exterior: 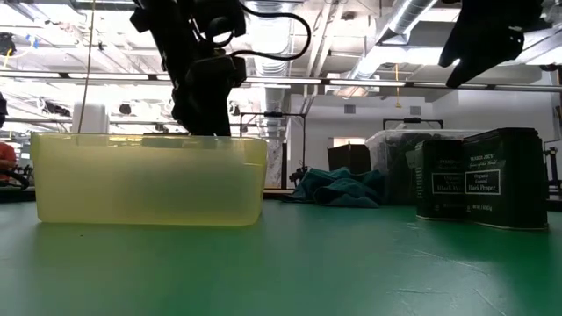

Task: Sort spices by type
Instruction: Put the red spice can into the blue bin, then adjust the red spice cans on the blue bin

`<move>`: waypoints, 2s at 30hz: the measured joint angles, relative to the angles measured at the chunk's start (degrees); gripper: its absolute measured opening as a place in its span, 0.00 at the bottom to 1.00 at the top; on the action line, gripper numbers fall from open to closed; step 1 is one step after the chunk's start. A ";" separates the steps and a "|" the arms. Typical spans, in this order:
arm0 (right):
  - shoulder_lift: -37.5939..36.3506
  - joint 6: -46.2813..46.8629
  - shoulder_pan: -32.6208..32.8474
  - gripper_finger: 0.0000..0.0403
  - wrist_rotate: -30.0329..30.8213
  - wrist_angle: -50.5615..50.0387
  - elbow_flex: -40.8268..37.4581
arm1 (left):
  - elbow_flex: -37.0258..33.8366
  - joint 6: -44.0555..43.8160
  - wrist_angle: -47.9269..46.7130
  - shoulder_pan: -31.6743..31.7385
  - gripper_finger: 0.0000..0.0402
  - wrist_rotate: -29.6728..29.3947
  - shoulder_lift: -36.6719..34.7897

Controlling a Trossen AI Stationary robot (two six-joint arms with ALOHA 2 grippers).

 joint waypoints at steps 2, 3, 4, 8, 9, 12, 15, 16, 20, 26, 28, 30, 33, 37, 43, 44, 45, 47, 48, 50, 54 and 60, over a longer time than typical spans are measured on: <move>0.00 0.02 0.00 0.81 -0.37 -0.01 -0.01 | 0.46 0.15 -0.25 0.00 0.85 0.04 0.00; 0.00 0.02 0.00 0.81 -1.00 -0.01 0.01 | 0.80 0.34 -0.47 0.01 0.85 0.04 0.00; 0.00 0.00 0.00 0.81 -1.54 -0.06 0.01 | 1.30 0.87 -1.19 0.05 0.85 0.04 0.00; 0.00 -0.28 0.00 0.81 -2.83 -0.21 -0.01 | 4.33 3.67 -4.67 0.24 0.85 -2.55 -0.07; 0.00 -0.71 0.00 0.81 -3.07 -0.19 -0.01 | 5.11 4.40 -4.82 0.30 0.85 -3.56 -0.11; 0.00 -1.49 0.00 0.81 -3.27 -0.22 -0.01 | 7.11 4.79 -4.52 0.37 0.85 -3.75 -0.15; 0.00 -2.32 0.00 0.81 -3.42 -0.16 -0.01 | 7.59 2.85 -2.80 0.35 0.85 -3.18 -0.15; 0.00 -2.48 0.00 0.81 -3.42 -0.16 -0.01 | 7.38 2.11 -2.23 0.31 0.85 -3.18 -0.15; 0.00 -2.90 0.00 0.81 -3.42 0.13 -0.01 | 7.20 1.40 -1.50 -0.05 0.85 -7.51 0.95; 0.00 -2.79 0.00 0.81 -3.44 1.14 -0.01 | 7.20 5.70 -2.11 -1.31 0.85 -6.16 5.27; 0.00 -2.05 0.00 0.81 -3.43 1.24 -0.01 | 7.15 5.47 -3.38 -1.62 0.85 -5.75 6.69; 0.00 -1.10 0.08 0.81 -3.45 1.20 -0.01 | 7.15 5.30 -4.72 -1.72 0.85 -5.42 6.89; 0.00 -0.95 0.43 0.81 -3.46 1.21 -0.01 | 7.18 6.77 -7.45 -1.75 0.85 -4.26 6.63; 0.00 -0.98 0.43 0.81 -3.44 1.17 -0.01 | 7.44 9.41 -12.93 -1.77 0.85 -3.89 5.97; 0.00 -1.03 0.37 0.81 -3.40 1.06 -0.01 | 9.90 13.81 -18.10 -1.77 0.85 -3.85 6.06; 0.00 -1.03 0.37 0.81 -3.40 1.06 -0.01 | 10.57 14.12 -18.15 -1.77 0.85 -3.72 6.07; 0.00 -1.02 0.37 0.81 -3.40 1.06 -0.01 | 11.46 14.59 -18.37 -1.77 0.85 -3.58 6.10; 0.00 -0.98 0.37 0.81 -3.40 1.06 -0.01 | 13.55 16.23 -18.50 -1.77 0.85 -3.58 6.12; 0.00 -0.98 0.37 0.81 -3.38 1.08 -0.01 | 14.61 17.20 -18.31 -1.77 0.85 -3.60 6.08; 0.00 -0.98 0.37 0.81 -3.38 1.08 -0.01 | 16.25 18.88 -18.19 -1.77 0.85 -3.70 6.01; 0.00 -0.98 0.37 0.81 -3.35 1.08 -0.01 | 16.56 20.11 -18.71 -1.61 0.85 -4.16 6.03; 0.00 -0.94 0.37 0.81 -3.29 1.13 -0.01 | 13.44 20.14 -20.90 -2.09 0.85 -3.78 6.05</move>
